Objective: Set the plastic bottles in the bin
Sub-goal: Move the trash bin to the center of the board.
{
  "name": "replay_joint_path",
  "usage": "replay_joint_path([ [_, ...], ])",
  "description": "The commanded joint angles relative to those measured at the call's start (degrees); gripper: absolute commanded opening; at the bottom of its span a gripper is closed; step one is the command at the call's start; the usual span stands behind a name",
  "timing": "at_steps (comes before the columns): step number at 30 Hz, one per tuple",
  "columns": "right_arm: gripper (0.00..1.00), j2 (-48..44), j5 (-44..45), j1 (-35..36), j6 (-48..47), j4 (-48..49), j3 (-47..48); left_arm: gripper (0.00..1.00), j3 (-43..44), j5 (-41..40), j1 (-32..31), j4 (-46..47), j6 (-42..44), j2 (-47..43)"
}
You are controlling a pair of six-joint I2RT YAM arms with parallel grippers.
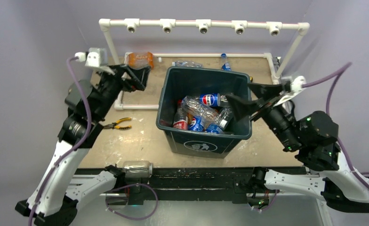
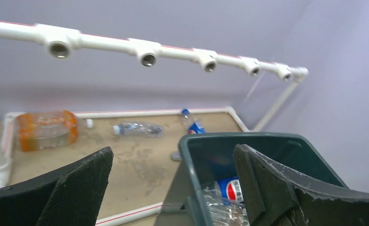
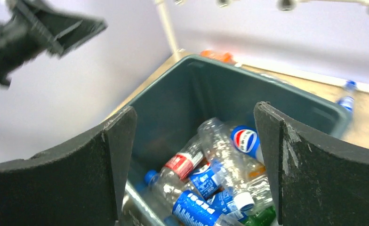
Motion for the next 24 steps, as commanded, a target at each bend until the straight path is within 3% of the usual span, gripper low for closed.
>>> replay_joint_path([
  [1, 0.95, 1.85, 24.95, -0.22, 8.33, 1.33, -0.19, 0.99, 8.20, 14.20, -0.20, -13.56, -2.48, 9.72],
  [6, 0.96, 0.43, 33.98, -0.22, 9.68, 3.36, -3.43, 0.86, 9.38, 20.11, -0.21, -16.82, -2.99, 13.73],
  [13, 0.97, -0.59, 35.27, -0.22, 10.67, 4.60, -5.14, 0.75, 10.72, 23.80, -0.69, -21.28, -0.02, 16.77],
  [18, 0.97, -1.57, 36.53, -0.22, 11.23, 4.25, -6.11, 0.64, 12.07, 22.99, -2.23, -23.64, 1.72, 17.75],
  [24, 0.97, -2.43, 36.94, -0.22, 12.05, 3.59, -6.77, 0.52, 14.43, 15.55, -8.77, -28.50, 4.40, 21.53],
])
